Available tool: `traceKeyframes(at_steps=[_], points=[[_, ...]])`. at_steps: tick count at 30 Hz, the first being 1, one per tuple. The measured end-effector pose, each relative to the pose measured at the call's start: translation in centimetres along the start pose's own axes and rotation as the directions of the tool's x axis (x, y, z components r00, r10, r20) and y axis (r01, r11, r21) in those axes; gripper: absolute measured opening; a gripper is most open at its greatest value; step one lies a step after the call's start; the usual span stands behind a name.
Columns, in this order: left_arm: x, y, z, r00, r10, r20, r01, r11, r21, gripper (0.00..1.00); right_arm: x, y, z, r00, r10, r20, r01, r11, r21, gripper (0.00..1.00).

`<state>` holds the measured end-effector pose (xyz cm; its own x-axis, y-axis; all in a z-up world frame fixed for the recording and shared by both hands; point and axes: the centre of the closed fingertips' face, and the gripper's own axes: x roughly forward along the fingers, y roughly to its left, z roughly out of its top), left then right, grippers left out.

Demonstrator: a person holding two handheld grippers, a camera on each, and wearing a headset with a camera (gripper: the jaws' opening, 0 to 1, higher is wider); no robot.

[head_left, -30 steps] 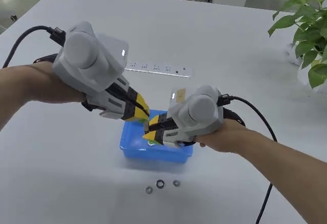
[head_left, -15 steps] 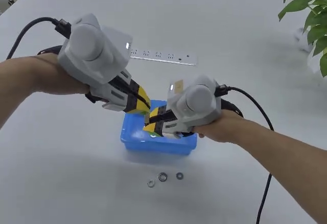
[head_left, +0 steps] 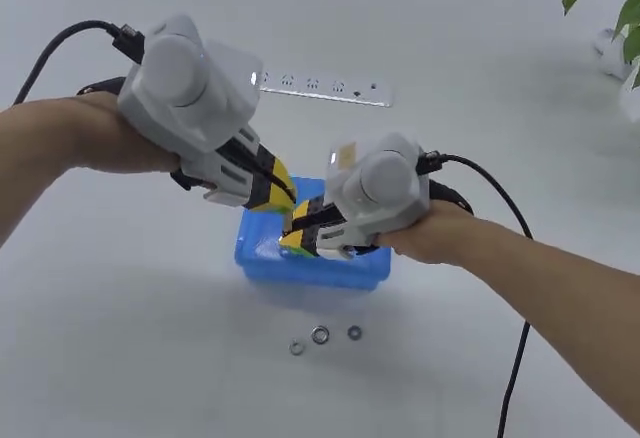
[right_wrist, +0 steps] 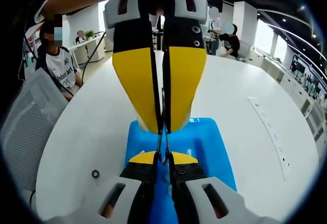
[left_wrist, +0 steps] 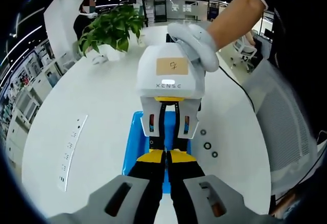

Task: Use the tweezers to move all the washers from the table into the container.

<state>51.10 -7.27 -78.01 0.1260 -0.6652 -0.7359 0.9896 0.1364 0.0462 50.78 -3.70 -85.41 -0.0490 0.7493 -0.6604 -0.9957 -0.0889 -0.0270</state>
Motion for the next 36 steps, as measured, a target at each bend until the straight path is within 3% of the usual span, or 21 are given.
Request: traceKeyframes(at_steps=[20,36], points=[[0.35,-0.32,-0.75,1.0000,-0.005,0.003,0.005,1.000,-0.020,0.05,0.53,0.35,-0.74,0.9995,0.021,-0.022,-0.021,1.000,-0.002,0.11],[-0.08,-0.53,-0.19,1.0000,0.001,0.006,-0.001,1.000,-0.017,0.05,0.03,0.48,-0.33,0.9997,0.018,-0.019,-0.018,1.000,-0.008,0.11]])
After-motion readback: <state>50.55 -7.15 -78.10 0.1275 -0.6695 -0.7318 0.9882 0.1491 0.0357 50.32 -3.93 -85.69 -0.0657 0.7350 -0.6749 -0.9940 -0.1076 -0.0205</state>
